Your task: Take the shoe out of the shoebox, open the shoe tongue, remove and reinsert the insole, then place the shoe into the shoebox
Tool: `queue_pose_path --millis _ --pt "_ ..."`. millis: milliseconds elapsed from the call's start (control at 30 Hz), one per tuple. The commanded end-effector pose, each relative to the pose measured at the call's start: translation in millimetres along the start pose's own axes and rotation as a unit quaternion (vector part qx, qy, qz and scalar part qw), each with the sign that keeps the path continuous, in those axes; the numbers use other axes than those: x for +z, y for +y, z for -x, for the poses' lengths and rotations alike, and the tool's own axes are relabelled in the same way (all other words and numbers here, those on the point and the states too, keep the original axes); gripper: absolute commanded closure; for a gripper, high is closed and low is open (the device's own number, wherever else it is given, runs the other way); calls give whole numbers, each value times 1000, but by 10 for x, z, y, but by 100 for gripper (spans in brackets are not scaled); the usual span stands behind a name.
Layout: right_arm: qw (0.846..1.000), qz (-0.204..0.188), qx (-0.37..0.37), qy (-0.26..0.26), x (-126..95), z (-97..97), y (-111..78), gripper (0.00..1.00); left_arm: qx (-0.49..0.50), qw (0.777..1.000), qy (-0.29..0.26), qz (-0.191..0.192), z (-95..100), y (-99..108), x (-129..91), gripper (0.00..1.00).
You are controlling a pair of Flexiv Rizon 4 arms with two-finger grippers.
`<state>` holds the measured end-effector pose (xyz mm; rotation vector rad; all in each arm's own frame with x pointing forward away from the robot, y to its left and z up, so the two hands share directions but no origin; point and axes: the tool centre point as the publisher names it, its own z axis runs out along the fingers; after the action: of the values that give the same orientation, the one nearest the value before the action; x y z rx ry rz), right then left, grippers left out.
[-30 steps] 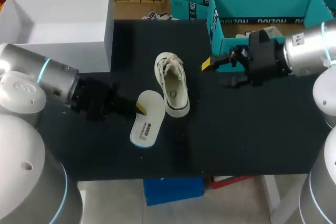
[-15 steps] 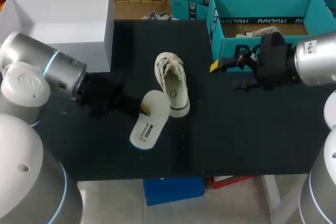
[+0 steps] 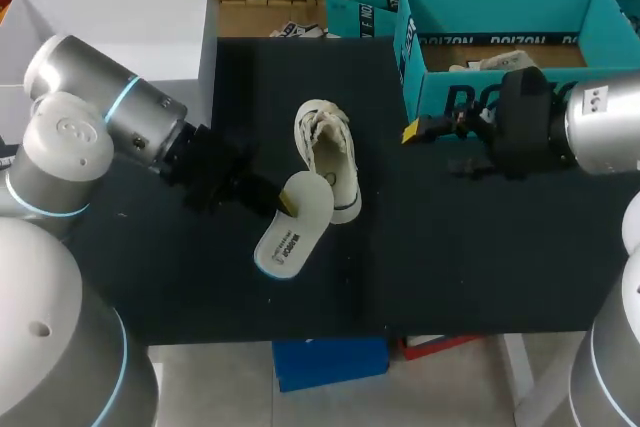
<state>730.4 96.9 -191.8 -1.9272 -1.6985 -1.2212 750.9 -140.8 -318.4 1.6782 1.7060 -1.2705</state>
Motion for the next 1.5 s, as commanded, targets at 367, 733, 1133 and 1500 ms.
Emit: queue_pose_path --millis 367,733,1133,1500 --pt "1000 0 0 0 -4 -2 -4 0 -12 999 26 -29 74 261 114 100" --pt "1000 0 0 0 -4 -2 -4 0 -31 998 33 -39 88 456 197 100" --pt "1000 0 0 0 -4 -2 -4 0 -33 997 62 -28 131 742 266 100" --pt "1000 0 0 0 -4 -2 -4 0 -44 996 74 -7 82 1044 259 100"
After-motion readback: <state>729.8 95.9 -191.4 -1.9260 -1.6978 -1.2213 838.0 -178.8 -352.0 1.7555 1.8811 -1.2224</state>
